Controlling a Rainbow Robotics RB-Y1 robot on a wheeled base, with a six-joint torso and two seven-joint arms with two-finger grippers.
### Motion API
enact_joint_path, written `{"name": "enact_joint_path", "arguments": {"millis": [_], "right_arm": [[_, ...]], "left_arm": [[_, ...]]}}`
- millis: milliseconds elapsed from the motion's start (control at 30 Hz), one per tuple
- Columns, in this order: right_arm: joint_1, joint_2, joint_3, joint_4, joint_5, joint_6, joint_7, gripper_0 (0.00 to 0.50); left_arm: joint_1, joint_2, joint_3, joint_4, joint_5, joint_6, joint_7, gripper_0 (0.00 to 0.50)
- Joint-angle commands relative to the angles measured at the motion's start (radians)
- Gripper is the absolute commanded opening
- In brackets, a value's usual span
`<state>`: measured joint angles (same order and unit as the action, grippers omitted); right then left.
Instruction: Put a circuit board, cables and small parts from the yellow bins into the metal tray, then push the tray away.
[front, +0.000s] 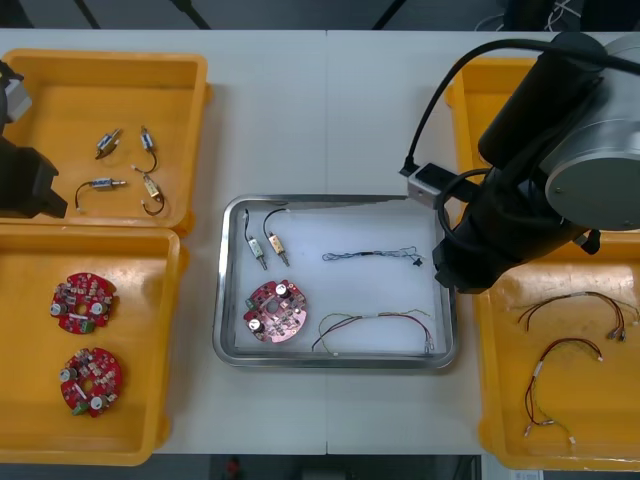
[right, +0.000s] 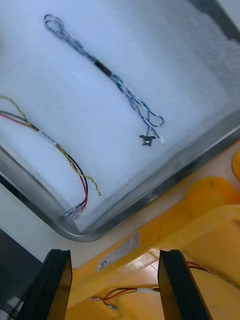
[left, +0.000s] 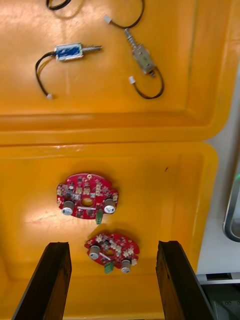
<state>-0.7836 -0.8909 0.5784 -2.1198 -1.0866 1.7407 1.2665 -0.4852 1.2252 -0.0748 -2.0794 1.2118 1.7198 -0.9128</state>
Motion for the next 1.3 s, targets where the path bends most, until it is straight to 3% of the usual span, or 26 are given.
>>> {"name": "enact_joint_path", "arguments": {"millis": [33, 300, 500, 967, 1300], "right_arm": [[-0.082, 0.017, 0.074, -0.016, 0.005, -0.007, 0.134, 0.5], [-0.183, 0.078, 0.207, 0.017, -0.012, -0.038, 0.278, 0.5], [-0.224, 0.132, 0.311, 0.027, 0.021, -0.092, 0.294, 0.5], [-0.229, 0.242, 0.521, 0.027, 0.186, -0.129, 0.267, 0.5], [-0.167, 0.299, 0.577, 0.027, 0.274, -0.127, 0.249, 0.5]], "left_arm": [[0.114, 0.08, 0.069, -0.022, -0.011, -0.039, -0.009, 0.5], [0.272, 0.1, 0.113, -0.033, -0.067, -0.174, -0.001, 0.5], [0.359, 0.1, 0.132, -0.054, -0.11, -0.243, 0.005, 0.5], [0.387, 0.1, 0.133, -0.05, -0.107, -0.272, 0.046, 0.5], [0.37, 0.128, 0.133, -0.028, -0.028, -0.289, 0.075, 0.5]]}}
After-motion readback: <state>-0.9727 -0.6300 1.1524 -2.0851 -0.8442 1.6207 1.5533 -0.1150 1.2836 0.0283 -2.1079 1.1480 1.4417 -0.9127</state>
